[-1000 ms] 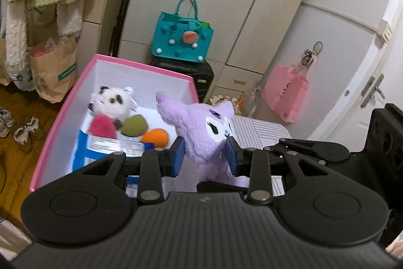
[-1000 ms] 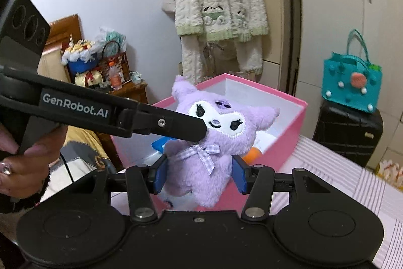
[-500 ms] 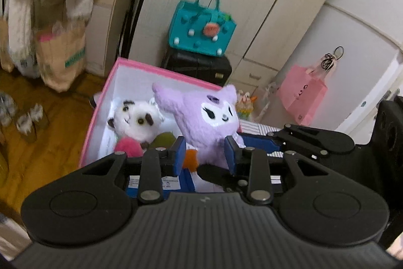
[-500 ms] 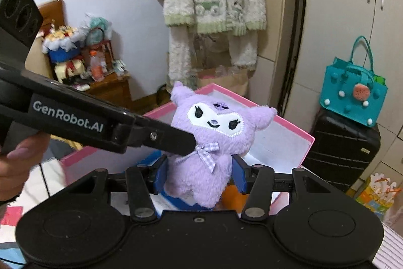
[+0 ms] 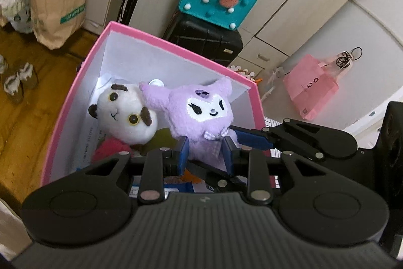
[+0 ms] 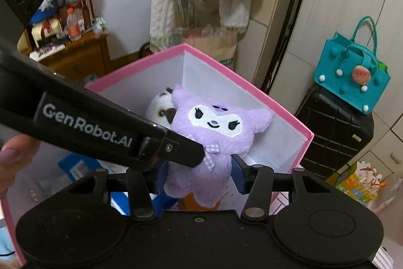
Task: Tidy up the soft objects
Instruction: 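Lower the plush into the box and open both grippers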
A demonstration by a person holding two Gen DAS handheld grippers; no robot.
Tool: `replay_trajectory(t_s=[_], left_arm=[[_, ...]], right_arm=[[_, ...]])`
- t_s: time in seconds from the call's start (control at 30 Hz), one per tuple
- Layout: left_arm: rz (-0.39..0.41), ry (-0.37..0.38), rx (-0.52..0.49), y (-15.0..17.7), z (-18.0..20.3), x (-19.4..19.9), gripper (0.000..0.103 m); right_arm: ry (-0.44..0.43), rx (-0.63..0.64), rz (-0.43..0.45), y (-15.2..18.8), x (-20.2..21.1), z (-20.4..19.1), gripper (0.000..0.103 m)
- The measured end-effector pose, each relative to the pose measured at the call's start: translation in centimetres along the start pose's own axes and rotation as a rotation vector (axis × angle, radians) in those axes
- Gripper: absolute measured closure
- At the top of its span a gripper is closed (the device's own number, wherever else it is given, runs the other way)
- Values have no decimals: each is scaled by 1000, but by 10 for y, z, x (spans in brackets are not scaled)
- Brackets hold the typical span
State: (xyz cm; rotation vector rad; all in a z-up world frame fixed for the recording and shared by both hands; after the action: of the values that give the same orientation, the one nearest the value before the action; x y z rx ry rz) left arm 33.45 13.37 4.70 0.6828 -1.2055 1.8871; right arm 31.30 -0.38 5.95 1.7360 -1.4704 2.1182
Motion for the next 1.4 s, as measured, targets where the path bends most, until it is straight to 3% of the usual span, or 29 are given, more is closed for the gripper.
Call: replay_trajectory(t_s=[0.17, 0.33, 0.5, 0.6, 0.73, 0.83, 1.2, 1.4], left_arm=[[-45, 12, 32, -6, -10, -14, 75], [-58, 8, 39, -7, -9, -21, 75], [-52, 10, 31, -5, -11, -19, 75], [-34, 2, 15, -4, -9, -15, 75], [-19, 1, 11, -2, -8, -10, 75], [0, -7, -2, 0, -7, -4, 75], [45, -34, -92, 24, -7, 42, 76], [105, -91, -170, 42, 7, 81, 76]], right_arm=[[-13, 79, -59, -4, -12, 1, 47], [13, 47, -95, -9, -18, 5, 43], [44, 22, -81, -6, -15, 8, 43], [106, 52, -78, -4, -16, 6, 43], [117, 48, -58, -2, -9, 8, 32], [121, 37, -27, 1, -3, 11, 32], [-97, -165, 155, 31, 58, 13, 32], [-113, -182, 210, 55, 85, -2, 32]])
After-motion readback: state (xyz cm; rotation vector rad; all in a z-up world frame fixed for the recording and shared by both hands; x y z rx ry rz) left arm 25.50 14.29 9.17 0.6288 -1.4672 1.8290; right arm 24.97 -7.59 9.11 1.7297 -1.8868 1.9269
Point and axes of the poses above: each gripper's, at about its wrist camera, not at the fingertips, and x roughly against the way its jaws point, z to its right, y to its underside, the point moved 2 cm from there along -x, roughly the way its jaws point, and after that the axes turned 7 degrees about -y, right-handed, at the moved point
